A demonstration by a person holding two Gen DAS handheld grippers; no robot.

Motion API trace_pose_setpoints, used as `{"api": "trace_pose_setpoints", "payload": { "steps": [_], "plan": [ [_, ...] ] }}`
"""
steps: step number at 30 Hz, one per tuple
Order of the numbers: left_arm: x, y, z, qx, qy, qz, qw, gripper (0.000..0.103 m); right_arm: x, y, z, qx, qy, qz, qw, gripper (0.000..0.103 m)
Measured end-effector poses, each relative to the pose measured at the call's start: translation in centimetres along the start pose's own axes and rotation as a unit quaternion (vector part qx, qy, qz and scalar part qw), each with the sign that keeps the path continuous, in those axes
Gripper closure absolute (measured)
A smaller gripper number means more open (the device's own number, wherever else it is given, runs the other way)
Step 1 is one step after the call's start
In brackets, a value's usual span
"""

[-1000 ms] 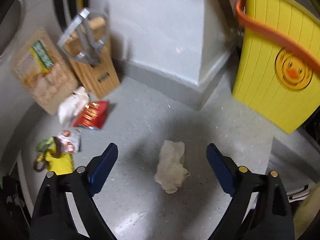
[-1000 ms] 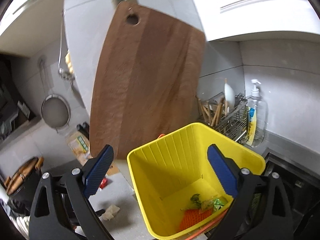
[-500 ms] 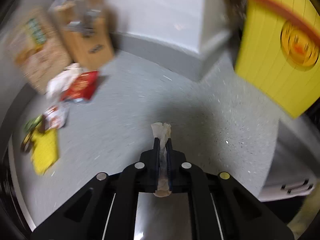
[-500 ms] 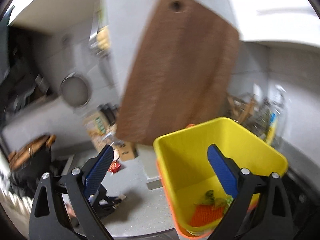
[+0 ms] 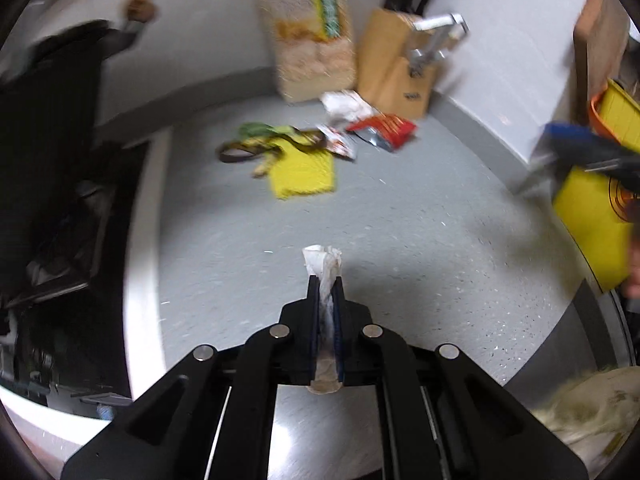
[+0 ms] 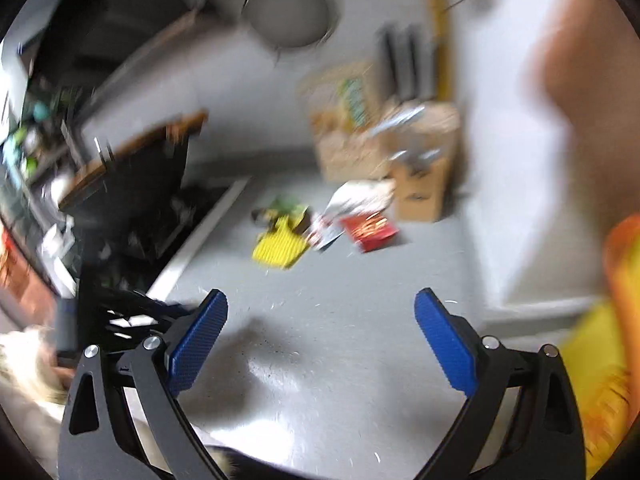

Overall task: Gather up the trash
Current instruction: 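Grasp the red snack bag with the right gripper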

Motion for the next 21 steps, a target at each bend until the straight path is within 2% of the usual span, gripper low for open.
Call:
{"api": "trace_pose_setpoints", "payload": {
  "steps": [2,4,9,15,17,19,20,21],
  "plan": [
    [0.3,-0.5,-1.3,0.012,0.014,0.011,0.9998,0.095,-0.7,0.1,4.8,-0.002,-0.019,-0.013,1.000,0.011],
    [0.5,-0.9,-2.7,0.022,0.026,0.015,0.9993,0.095,-0.8,0.7,8.3,-0.025,-0.031,-0.023,0.999,0.011],
    [0.5,-3.4,-5.3,0.057,0.038,-0.010,0.9976,0.095,1.0,2.9,14.1,-0.095,-0.018,-0.048,0.994,0.011],
    [-0.2,-4.8,-6.7,0.073,0.027,-0.023,0.9967,0.095,1.3,5.8,19.6,-0.145,-0.038,-0.048,0.988,0.011],
    [-0.6,-5.2,-7.0,0.074,0.022,-0.030,0.9966,0.095,1.2,6.4,20.8,-0.147,-0.046,-0.037,0.987,0.012],
    [-0.8,-5.2,-6.9,0.075,0.018,-0.032,0.9965,0.095,0.7,6.8,21.8,-0.149,-0.061,-0.039,0.986,0.029],
    [-0.8,-5.1,-6.7,0.073,0.015,-0.032,0.9967,0.095,0.5,6.9,22.1,-0.148,-0.067,-0.038,0.986,0.041],
    [-0.8,-5.1,-6.6,0.072,0.013,-0.033,0.9968,0.095,0.4,7.1,22.3,-0.146,-0.070,-0.036,0.986,0.045]
  ]
}}
Point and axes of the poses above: each gripper's, at about its wrist camera, not at the fingertips, and z roughly the way its jaws point, y to its right, x to its top, the point moved 8 cm from there along z, roughly the way its jaws point, and after that the axes turned 11 degrees about y, right-handed, at the moved point
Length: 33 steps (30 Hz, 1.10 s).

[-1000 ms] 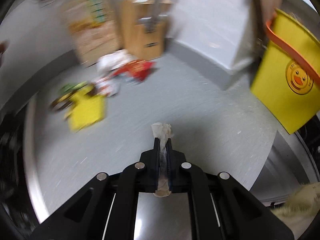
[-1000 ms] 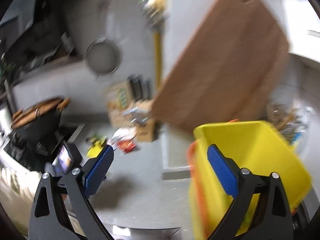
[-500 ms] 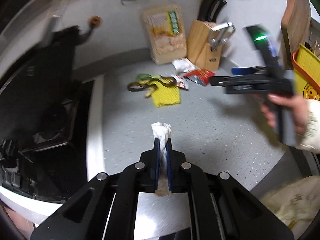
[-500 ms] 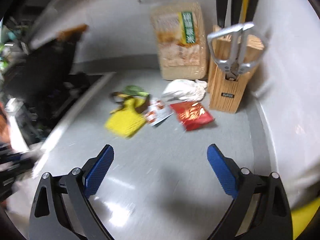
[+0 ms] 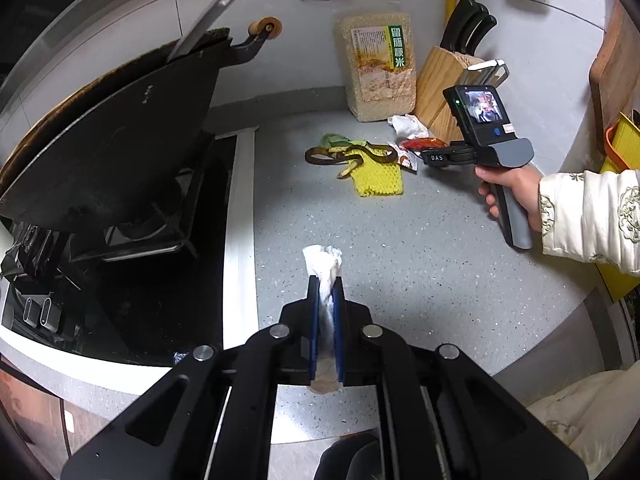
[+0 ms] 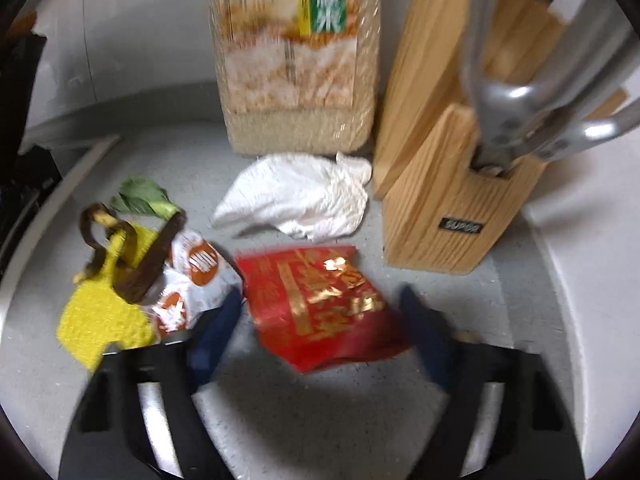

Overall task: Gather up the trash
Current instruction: 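Grasp the red snack bag with the right gripper, then carry the red snack bag into the yellow bin and open the right gripper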

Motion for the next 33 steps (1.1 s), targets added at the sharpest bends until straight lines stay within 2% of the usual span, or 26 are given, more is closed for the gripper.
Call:
{"api": "trace_pose_setpoints", "payload": {
  "steps": [1,5,6,12,15,17,19,22,24,25,28,31,32,33],
  "plan": [
    [0.0,0.1,0.1,-0.002,-0.001,0.001,1.0000,0.095,-0.1,0.1,0.2,-0.001,-0.005,-0.002,1.000,0.049],
    [0.9,0.8,0.4,-0.008,0.010,0.008,0.9999,0.095,0.4,0.5,-1.5,0.026,0.001,0.018,0.999,0.092],
    [1.2,0.9,0.5,-0.010,0.014,0.006,0.9998,0.095,0.8,0.5,-2.7,0.032,0.014,0.022,0.999,0.095],
    [2.5,1.9,1.6,-0.027,0.028,-0.002,0.9993,0.095,2.1,-0.1,-14.9,0.085,0.099,0.025,0.991,0.096],
    [3.3,3.0,1.9,-0.039,0.038,0.002,0.9985,0.095,3.8,0.0,-22.1,0.115,0.146,0.045,0.982,0.096],
    [3.7,3.9,2.1,-0.049,0.040,0.003,0.9980,0.095,5.3,0.5,-27.1,0.116,0.190,0.041,0.974,0.096],
    [4.0,4.9,2.3,-0.061,0.040,0.008,0.9973,0.095,7.1,2.5,-31.9,0.093,0.237,0.043,0.966,0.096],
    [4.6,6.5,2.3,-0.074,0.046,0.022,0.9960,0.095,8.4,8.0,-37.3,0.035,0.267,0.073,0.960,0.096],
    [4.8,7.4,2.1,-0.080,0.049,0.025,0.9953,0.095,8.7,11.5,-39.4,-0.005,0.261,0.080,0.962,0.095],
    [4.9,7.8,2.0,-0.083,0.051,0.026,0.9949,0.095,8.7,14.0,-40.8,-0.051,0.255,0.072,0.963,0.095],
    [4.9,8.9,1.9,-0.091,0.052,0.028,0.9941,0.095,7.9,18.5,-43.6,-0.147,0.243,0.051,0.957,0.095],
    [4.9,10.1,1.9,-0.100,0.052,0.039,0.9928,0.095,4.2,24.2,-43.6,-0.221,0.159,0.069,0.960,0.094],
    [5.1,10.4,1.9,-0.103,0.054,0.042,0.9923,0.095,3.0,25.4,-43.2,-0.233,0.132,0.078,0.960,0.092],
    [5.2,10.7,1.8,-0.106,0.055,0.045,0.9918,0.095,1.1,26.9,-42.2,-0.244,0.086,0.085,0.962,0.089]
  ]
}}
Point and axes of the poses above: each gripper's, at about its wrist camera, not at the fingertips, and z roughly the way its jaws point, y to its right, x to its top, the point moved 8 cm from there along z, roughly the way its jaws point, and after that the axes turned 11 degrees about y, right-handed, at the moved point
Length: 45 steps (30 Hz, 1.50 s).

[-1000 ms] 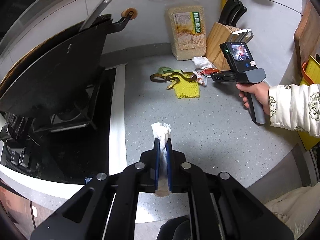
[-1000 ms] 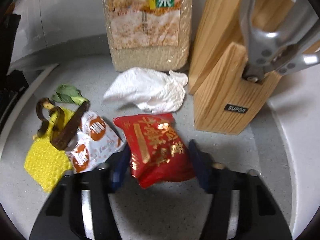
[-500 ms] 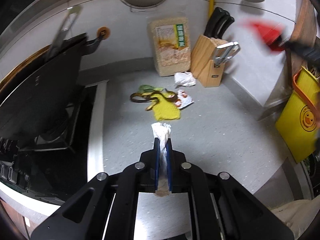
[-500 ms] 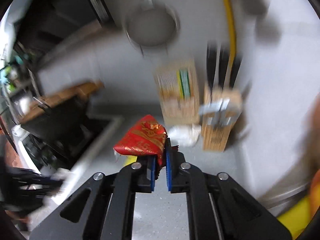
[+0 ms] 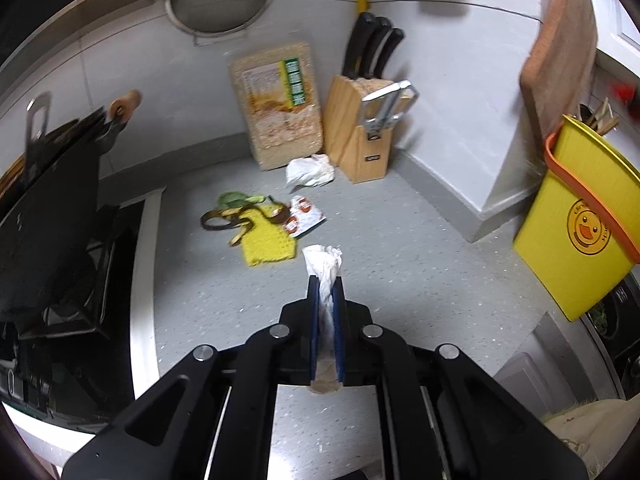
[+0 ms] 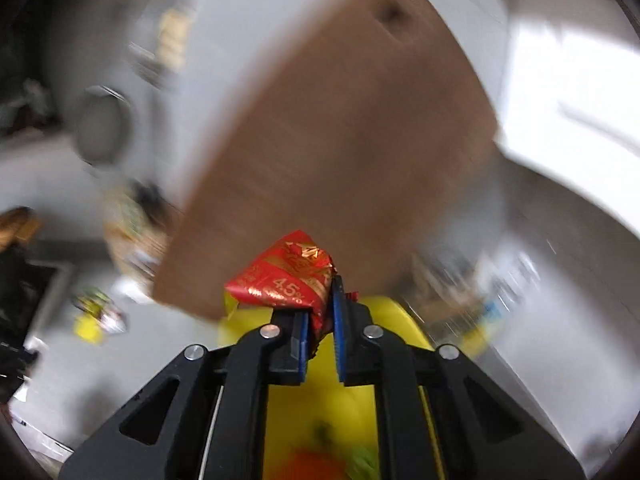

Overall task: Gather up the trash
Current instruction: 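Carry the red snack bag into the yellow bin and open the right gripper, then hold the white tissue over the yellow bin and open the left gripper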

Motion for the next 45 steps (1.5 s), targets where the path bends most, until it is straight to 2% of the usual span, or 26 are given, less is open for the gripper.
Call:
{"api": "trace_pose_setpoints", "payload": {
  "steps": [1,2,3,4,6,7,8,12,16,19,20,21,22,27,30,31,34,36,37,38,39,40,41,43,45],
  "plan": [
    [0.2,0.3,0.1,-0.003,0.001,0.003,1.0000,0.095,-1.3,0.7,0.7,-0.013,-0.026,-0.006,1.000,0.084],
    [0.5,0.8,0.2,-0.008,0.002,0.006,0.9999,0.095,-3.7,1.0,2.0,-0.021,-0.082,-0.027,0.996,0.055],
    [0.8,1.3,0.2,-0.011,0.005,0.011,0.9999,0.095,-5.9,0.9,2.9,-0.019,-0.125,-0.053,0.991,0.038],
    [1.0,1.6,0.3,-0.013,0.006,0.014,0.9998,0.095,-7.2,1.3,2.9,-0.028,-0.140,-0.067,0.987,0.038],
    [1.7,2.4,0.2,-0.021,0.013,0.020,0.9995,0.095,-8.2,1.0,3.2,-0.019,-0.154,-0.061,0.986,0.035],
    [1.9,2.7,0.1,-0.023,0.014,0.019,0.9994,0.095,-8.1,1.3,3.1,-0.024,-0.149,-0.051,0.987,0.031],
    [2.3,3.2,0.1,-0.029,0.017,0.021,0.9992,0.095,-8.1,1.9,2.9,-0.033,-0.143,-0.044,0.988,0.020],
    [4.3,5.5,-0.2,-0.051,0.037,0.038,0.9973,0.095,-6.1,4.6,1.2,-0.061,-0.093,0.003,0.994,0.018],
    [8.1,9.8,-1.2,-0.103,0.080,0.067,0.9892,0.095,-3.3,6.4,-0.8,-0.064,-0.004,0.069,0.996,0.017],
    [11.9,15.3,-2.4,-0.172,0.128,0.098,0.9718,0.095,-1.6,6.8,-2.1,-0.054,0.040,0.104,0.992,0.016],
    [12.8,16.7,-2.6,-0.185,0.139,0.107,0.9671,0.095,-1.2,7.0,-2.6,-0.055,0.054,0.110,0.991,0.016],
    [13.9,18.9,-3.0,-0.211,0.153,0.121,0.9579,0.095,-0.9,7.4,-3.1,-0.054,0.068,0.118,0.989,0.016],
    [14.7,20.4,-3.3,-0.226,0.162,0.128,0.9521,0.095,-0.7,7.9,-3.8,-0.057,0.082,0.128,0.987,0.016],
    [18.4,30.2,-5.4,-0.326,0.202,0.178,0.9062,0.095,0.1,11.0,-5.9,-0.067,0.126,0.182,0.973,0.016],
    [18.1,34.1,-4.7,-0.352,0.189,0.200,0.8947,0.095,-0.3,12.7,-7.4,-0.082,0.139,0.205,0.965,0.016],
    [17.4,35.5,-4.1,-0.361,0.174,0.210,0.8918,0.095,-0.5,13.2,-7.7,-0.086,0.142,0.211,0.963,0.016],
    [15.2,37.7,-2.9,-0.370,0.139,0.240,0.8870,0.095,-0.8,14.3,-8.7,-0.097,0.146,0.215,0.961,0.016],
    [12.4,39.5,-1.7,-0.378,0.078,0.288,0.8764,0.094,-1.3,14.8,-8.5,-0.097,0.144,0.219,0.960,0.016],
    [11.2,40.2,-1.4,-0.369,0.062,0.314,0.8725,0.092,-1.5,14.9,-8.4,-0.096,0.141,0.220,0.960,0.016],
    [10.7,40.3,-1.2,-0.351,0.065,0.332,0.8728,0.078,-1.6,14.9,-8.4,-0.095,0.140,0.220,0.961,0.016],
    [10.6,40.5,-1.3,-0.344,0.069,0.341,0.8721,0.040,-1.7,14.8,-8.4,-0.093,0.138,0.219,0.961,0.016],
    [10.5,40.5,-1.7,-0.341,0.074,0.344,0.8716,0.016,-1.8,14.7,-8.4,-0.092,0.137,0.217,0.962,0.016],
    [10.8,40.0,-2.4,-0.345,0.091,0.335,0.8722,0.005,-1.7,14.5,-8.4,-0.089,0.139,0.217,0.962,0.016],
    [11.2,39.4,-3.3,-0.355,0.101,0.318,0.8734,0.005,-1.6,13.9,-8.2,-0.080,0.141,0.216,0.963,0.016],
    [12.3,37.4,-4.5,-0.352,0.123,0.291,0.8812,0.004,-1.3,13.2,-8.1,-0.070,0.146,0.217,0.963,0.016]
  ]
}}
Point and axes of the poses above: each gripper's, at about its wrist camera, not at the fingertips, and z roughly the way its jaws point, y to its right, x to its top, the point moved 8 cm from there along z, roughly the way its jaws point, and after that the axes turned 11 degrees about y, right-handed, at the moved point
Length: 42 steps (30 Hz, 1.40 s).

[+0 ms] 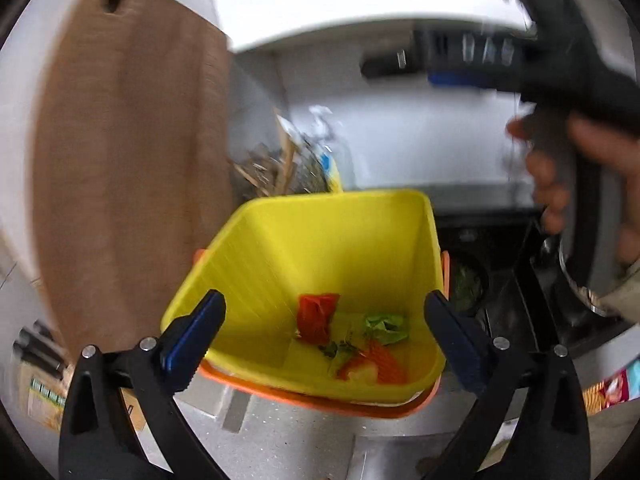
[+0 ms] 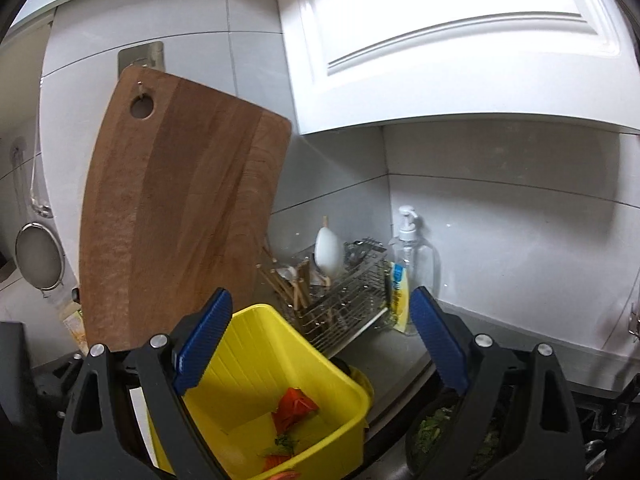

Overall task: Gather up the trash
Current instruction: 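Hold the white tissue over the yellow bin and open the left gripper, then move the left gripper toward the yellow foam net and banana peel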

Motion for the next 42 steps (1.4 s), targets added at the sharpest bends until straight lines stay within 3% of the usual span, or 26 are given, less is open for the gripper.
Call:
{"api": "trace_pose_setpoints", "payload": {
  "steps": [3,7,13,16,17,20,26,31,35,40,42],
  "plan": [
    [-0.8,-2.5,-3.5,0.026,0.030,-0.037,0.9985,0.004,0.4,-1.5,-0.2,0.023,0.010,0.007,1.000,0.016],
    [-4.0,-6.0,-7.1,0.057,0.031,-0.112,0.9916,0.004,1.4,-3.0,-0.7,0.040,0.031,0.007,0.999,0.016],
    [-9.4,-10.3,-12.7,0.134,0.014,-0.188,0.9729,0.004,1.6,-4.4,-1.3,0.059,0.039,0.019,0.997,0.015],
    [-14.3,-12.7,-15.1,0.183,-0.025,-0.232,0.9550,0.004,1.1,-5.6,-1.6,0.073,0.039,0.011,0.997,0.015],
    [-16.8,-13.9,-16.1,0.211,-0.046,-0.250,0.9439,0.004,0.9,-6.2,-1.7,0.079,0.035,0.005,0.996,0.015],
    [-21.7,-16.3,-18.0,0.266,-0.081,-0.270,0.9217,0.004,0.6,-7.8,-1.9,0.100,0.035,-0.001,0.994,0.015],
    [-30.1,-20.5,-20.5,0.340,-0.127,-0.307,0.8799,0.004,0.1,-10.8,-2.2,0.145,0.029,0.004,0.989,0.014],
    [-35.8,-24.2,-19.3,0.361,-0.168,-0.333,0.8549,0.009,-1.8,-14.7,-2.6,0.193,0.000,-0.013,0.981,0.014],
    [-37.6,-27.0,-16.7,0.358,-0.194,-0.333,0.8504,0.016,-3.6,-18.1,-3.4,0.217,-0.021,-0.050,0.975,0.014],
    [-40.7,-30.8,-13.7,0.371,-0.221,-0.369,0.8227,0.020,-4.3,-19.6,-4.6,0.222,-0.029,-0.061,0.973,0.014],
    [-42.0,-31.6,-13.0,0.368,-0.232,-0.392,0.8109,0.036,-4.3,-19.6,-4.8,0.217,-0.028,-0.058,0.974,0.014]
  ]
}}
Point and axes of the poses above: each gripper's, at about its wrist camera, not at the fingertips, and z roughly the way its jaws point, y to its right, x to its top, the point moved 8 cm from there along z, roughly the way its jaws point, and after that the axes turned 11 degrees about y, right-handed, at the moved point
